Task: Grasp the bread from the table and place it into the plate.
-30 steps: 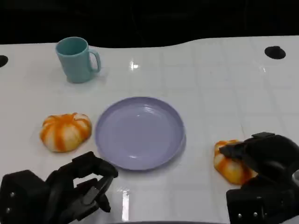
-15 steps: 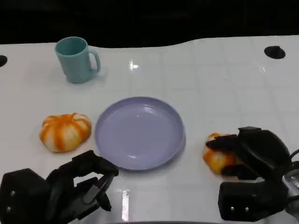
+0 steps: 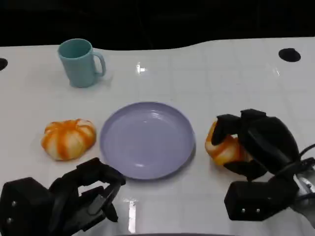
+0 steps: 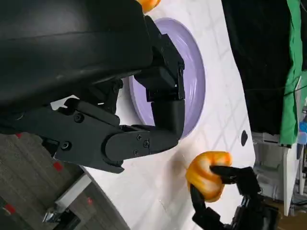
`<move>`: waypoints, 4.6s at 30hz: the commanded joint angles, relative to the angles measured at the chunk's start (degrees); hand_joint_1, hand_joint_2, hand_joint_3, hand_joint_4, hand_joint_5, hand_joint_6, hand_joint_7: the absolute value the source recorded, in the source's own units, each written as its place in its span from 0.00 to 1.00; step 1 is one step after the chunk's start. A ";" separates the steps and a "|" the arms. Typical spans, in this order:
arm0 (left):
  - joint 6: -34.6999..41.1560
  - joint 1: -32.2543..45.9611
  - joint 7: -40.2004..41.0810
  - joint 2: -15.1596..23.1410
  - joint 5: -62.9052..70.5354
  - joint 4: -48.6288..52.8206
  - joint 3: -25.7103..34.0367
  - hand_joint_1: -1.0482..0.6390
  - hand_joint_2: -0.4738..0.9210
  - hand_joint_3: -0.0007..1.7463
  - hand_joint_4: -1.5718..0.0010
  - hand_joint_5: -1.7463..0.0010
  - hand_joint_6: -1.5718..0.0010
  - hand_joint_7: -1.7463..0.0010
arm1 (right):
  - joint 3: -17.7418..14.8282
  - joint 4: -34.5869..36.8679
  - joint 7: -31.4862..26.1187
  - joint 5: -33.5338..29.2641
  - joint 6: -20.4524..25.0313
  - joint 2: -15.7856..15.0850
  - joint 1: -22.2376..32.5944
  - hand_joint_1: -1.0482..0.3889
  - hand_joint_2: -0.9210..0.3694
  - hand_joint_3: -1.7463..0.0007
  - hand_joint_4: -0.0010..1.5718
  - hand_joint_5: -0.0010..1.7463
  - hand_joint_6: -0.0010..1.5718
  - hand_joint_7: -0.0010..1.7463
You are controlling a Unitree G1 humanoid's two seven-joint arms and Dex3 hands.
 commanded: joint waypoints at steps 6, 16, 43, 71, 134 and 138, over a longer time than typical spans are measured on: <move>-0.11 -0.62 0.76 0.45 0.83 0.60 0.19 0.38 1.00 0.28 0.55 0.00 0.60 0.19 | -0.77 -0.40 3.73 5.29 -1.51 1.78 -6.68 0.69 0.51 0.24 0.64 1.00 0.51 0.94; -0.62 0.10 0.60 0.05 0.91 0.69 0.07 0.38 1.00 0.29 0.55 0.00 0.60 0.18 | 0.62 2.64 12.91 10.80 -4.98 5.23 -11.69 0.67 0.53 0.20 0.63 1.00 0.55 0.86; -1.62 -0.02 0.06 0.20 -0.45 2.33 1.39 0.37 1.00 0.28 0.55 0.00 0.60 0.19 | 7.69 26.04 18.43 8.37 0.52 17.56 -26.28 0.53 0.02 0.91 0.31 0.47 0.46 0.06; -3.20 1.97 0.29 -0.18 0.84 1.11 -0.28 0.39 1.00 0.30 0.54 0.00 0.61 0.17 | -0.91 -21.99 35.00 18.07 7.51 1.55 1.58 0.35 0.00 0.87 0.22 0.30 0.33 0.06; -1.31 2.98 -0.77 1.38 -0.70 -1.41 1.21 0.37 1.00 0.28 0.55 0.00 0.59 0.21 | -16.40 -44.65 35.00 41.73 11.04 4.25 39.85 0.60 0.26 0.38 0.53 1.00 0.43 0.84; -1.29 2.79 -0.70 1.33 -0.81 -1.18 1.20 0.38 1.00 0.28 0.55 0.00 0.59 0.21 | -16.47 -44.17 34.95 41.51 10.38 4.05 39.54 0.59 0.26 0.38 0.55 1.00 0.44 0.84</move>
